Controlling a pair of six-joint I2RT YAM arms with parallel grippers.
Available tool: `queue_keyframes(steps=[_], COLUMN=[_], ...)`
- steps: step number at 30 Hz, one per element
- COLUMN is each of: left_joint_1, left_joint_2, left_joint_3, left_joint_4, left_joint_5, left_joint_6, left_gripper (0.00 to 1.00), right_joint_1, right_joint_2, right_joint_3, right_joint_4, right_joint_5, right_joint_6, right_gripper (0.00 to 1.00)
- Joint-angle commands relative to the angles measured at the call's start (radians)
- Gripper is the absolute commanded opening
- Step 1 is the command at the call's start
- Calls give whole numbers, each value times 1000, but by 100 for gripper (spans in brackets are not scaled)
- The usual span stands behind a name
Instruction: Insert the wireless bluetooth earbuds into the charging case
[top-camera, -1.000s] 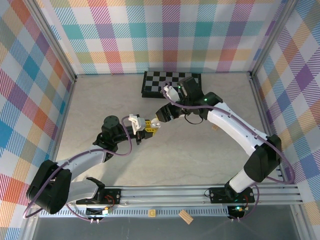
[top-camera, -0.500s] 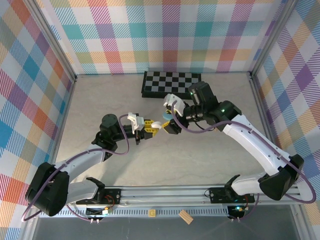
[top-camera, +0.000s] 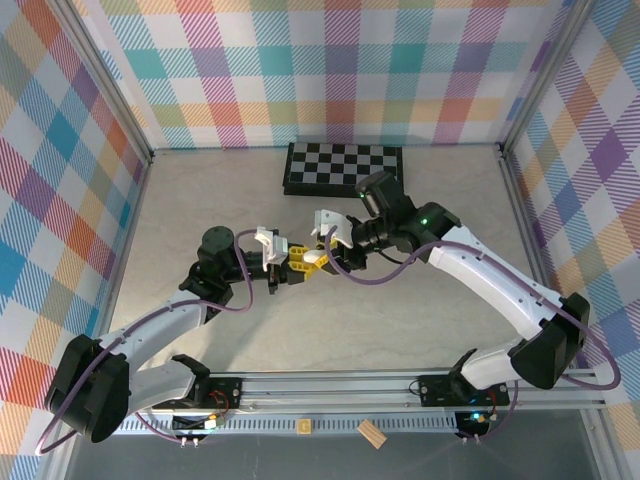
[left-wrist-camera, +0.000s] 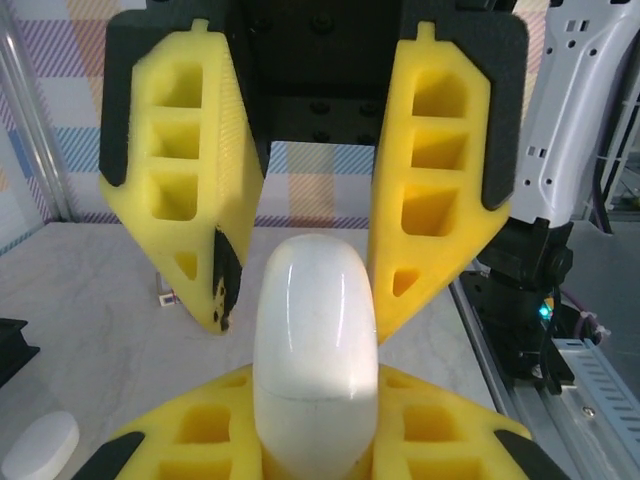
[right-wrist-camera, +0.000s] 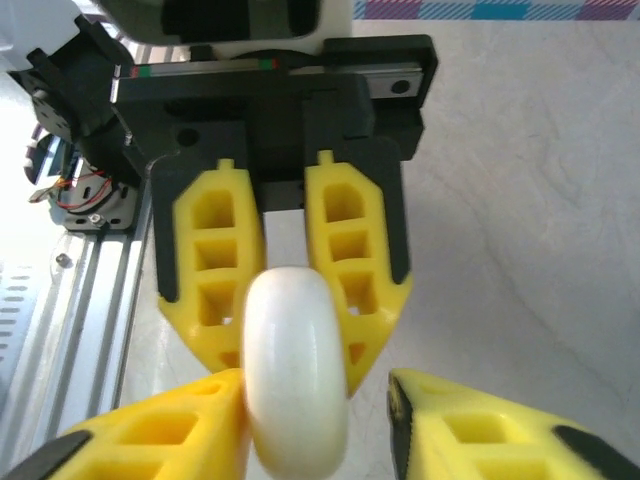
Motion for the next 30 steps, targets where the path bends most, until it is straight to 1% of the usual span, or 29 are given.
queue_keyframes(steps=[1, 2, 3, 4, 6, 8, 12, 14, 15, 16, 17, 19, 21, 25, 28, 30], left_joint_1=[-12, -12, -12, -13, -14, -14, -14, -14, -14, -15, -18, -27, -34, -43, -49, -52], left_joint_2=[-31, -31, -33, -33, -35, -40, -70, -78, -79, -78, -77, -69, -56, -6, 37, 59], left_joint_3=[32, 28, 27, 25, 20, 7, -59, -93, -111, -130, -145, -173, -185, -208, -215, -210], left_joint_4=[3, 5, 6, 4, 13, 33, 106, 123, 128, 136, 132, 94, 53, 78, 116, 121], left_joint_5=[43, 37, 32, 25, 13, -14, -117, -169, -203, -238, -280, -373, -419, -450, -454, -453], left_joint_6=[1, 4, 4, 4, 2, -2, -17, -13, -8, -2, 10, 56, 95, 99, 97, 99], left_gripper=[5, 6, 10, 15, 25, 39, 84, 92, 96, 100, 100, 100, 100, 100, 100, 100], right_joint_1=[2, 2, 2, 2, 2, -2, -30, -61, -78, -96, -115, -137, -155, -201, -228, -234], right_joint_2=[-10, -14, -19, -26, -38, -54, -82, -94, -98, -101, -100, -101, -100, -74, -31, 11], right_joint_3=[14, 9, 4, -3, -22, -53, -130, -179, -206, -232, -251, -304, -365, -444, -525, -555], right_joint_4=[16, 20, 25, 35, 58, 103, 225, 303, 348, 396, 417, 464, 523, 579, 704, 762], right_joint_5=[-14, -14, -15, -14, -14, -5, 30, 53, 72, 103, 103, 118, 121, 121, 71, 55], right_joint_6=[-16, -14, -9, -5, 14, 52, 195, 314, 396, 501, 589, 720, 835, 1034, 1180, 1241], right_gripper=[31, 27, 24, 22, 22, 21, 21, 21, 23, 22, 21, 22, 22, 23, 23, 23])
